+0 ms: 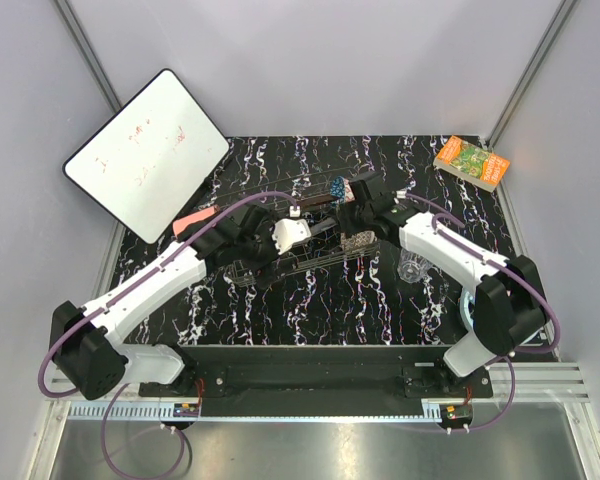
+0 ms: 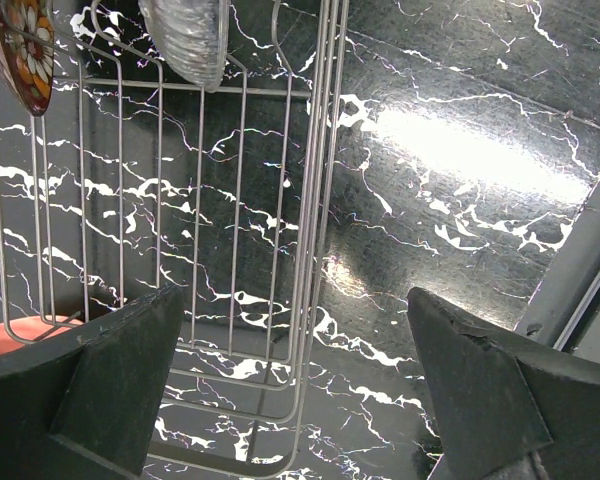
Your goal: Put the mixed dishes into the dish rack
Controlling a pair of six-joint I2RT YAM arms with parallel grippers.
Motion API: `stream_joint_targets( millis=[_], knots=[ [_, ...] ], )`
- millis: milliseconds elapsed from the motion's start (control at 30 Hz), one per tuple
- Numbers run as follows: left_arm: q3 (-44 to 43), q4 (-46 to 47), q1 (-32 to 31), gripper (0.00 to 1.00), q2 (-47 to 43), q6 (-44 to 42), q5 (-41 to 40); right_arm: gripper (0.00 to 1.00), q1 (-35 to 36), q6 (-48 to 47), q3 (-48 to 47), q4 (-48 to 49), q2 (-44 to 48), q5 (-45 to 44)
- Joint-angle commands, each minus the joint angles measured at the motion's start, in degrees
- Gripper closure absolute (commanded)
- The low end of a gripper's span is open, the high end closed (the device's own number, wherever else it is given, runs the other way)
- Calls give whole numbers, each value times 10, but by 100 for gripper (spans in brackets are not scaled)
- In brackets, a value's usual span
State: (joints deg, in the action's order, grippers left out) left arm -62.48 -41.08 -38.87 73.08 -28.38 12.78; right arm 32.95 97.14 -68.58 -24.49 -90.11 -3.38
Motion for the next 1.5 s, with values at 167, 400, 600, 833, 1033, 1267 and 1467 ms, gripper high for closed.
stream_joint_targets(
  millis=[167, 400, 600, 833, 1033, 1267, 1467],
  knots=[
    [-11, 7, 3, 1, -19, 10, 15, 100, 38, 124, 18, -103, 42, -81],
    [-13, 8, 1, 1, -30, 26, 23, 100, 49, 173, 45, -122, 64, -71],
    [8, 9, -4, 1, -63, 32, 9, 100, 70, 198, 38, -126, 45, -80],
    [36, 7, -11, 1, -103, 37, -7, 100, 94, 192, 4, -155, 34, -104],
    [34, -1, -11, 1, -119, 37, -11, 100, 95, 158, -3, -152, 8, -101],
    [30, -8, -11, 1, -122, 33, -12, 62, 95, 99, -16, -133, 3, -128],
    [17, -15, -11, 1, -120, 32, -11, 20, 94, 81, -17, -137, 2, -119]
  ],
)
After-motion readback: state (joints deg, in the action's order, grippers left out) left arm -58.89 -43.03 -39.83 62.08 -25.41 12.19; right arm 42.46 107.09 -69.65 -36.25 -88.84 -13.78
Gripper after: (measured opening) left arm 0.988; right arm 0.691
